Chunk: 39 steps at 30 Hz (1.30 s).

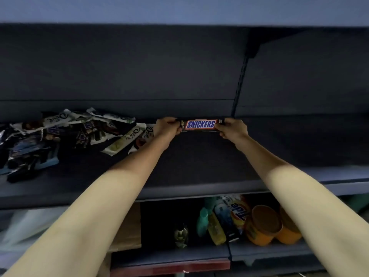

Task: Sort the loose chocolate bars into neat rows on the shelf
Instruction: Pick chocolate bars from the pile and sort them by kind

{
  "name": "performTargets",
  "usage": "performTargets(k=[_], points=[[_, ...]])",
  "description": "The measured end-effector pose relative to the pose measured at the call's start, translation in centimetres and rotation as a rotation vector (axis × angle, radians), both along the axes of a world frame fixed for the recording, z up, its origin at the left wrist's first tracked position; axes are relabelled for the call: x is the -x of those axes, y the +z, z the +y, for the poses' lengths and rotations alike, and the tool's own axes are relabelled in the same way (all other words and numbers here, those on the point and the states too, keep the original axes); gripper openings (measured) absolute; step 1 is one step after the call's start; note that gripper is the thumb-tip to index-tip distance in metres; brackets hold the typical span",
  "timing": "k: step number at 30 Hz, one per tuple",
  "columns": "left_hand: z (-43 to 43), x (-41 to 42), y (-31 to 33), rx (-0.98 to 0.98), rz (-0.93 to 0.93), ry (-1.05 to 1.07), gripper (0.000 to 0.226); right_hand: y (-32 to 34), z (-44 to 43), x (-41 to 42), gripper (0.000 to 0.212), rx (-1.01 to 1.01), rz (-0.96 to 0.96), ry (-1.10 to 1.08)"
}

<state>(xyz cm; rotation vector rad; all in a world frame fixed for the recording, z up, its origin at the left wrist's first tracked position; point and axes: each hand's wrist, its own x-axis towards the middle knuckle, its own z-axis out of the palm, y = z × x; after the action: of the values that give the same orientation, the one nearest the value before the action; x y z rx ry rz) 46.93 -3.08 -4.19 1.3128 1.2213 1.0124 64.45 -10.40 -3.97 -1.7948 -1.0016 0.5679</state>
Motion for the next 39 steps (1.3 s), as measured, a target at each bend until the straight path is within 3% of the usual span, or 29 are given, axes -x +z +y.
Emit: performTargets(k=[5,11,15,22,29,39], points=[[1.3,-0.9,-0.4,-0.045,0.077,-0.002,0.027,0.1,2.1,-1.2,0.021,-0.013,-0.201,-0.031],[3.5,-2.4,-0.6,-0.072,0.190,-0.041,0.031,-0.2,5.8,-1.8,0.028,-0.015,-0.179,0.011],[4.9,-3.0,-1.1,-0.112,0.264,-0.074,0.021,-0.3,7.6,-2.5,0.025,0.006,-0.037,0.070],[4.3,-3.2,-1.2,-0.168,0.251,-0.139,0.030,-0.8,8.0,-3.4,0.032,0.045,-0.128,0.102],[3.2,-1.9,0.5,-0.178,0.238,-0.024,0.030,0.1,7.7,-2.0,0.037,-0.010,-0.123,0.102],[-0.7,8.5,1.0,-0.271,0.432,0.094,0.039,1.5,6.0,8.9,0.027,0.007,-0.337,0.487]])
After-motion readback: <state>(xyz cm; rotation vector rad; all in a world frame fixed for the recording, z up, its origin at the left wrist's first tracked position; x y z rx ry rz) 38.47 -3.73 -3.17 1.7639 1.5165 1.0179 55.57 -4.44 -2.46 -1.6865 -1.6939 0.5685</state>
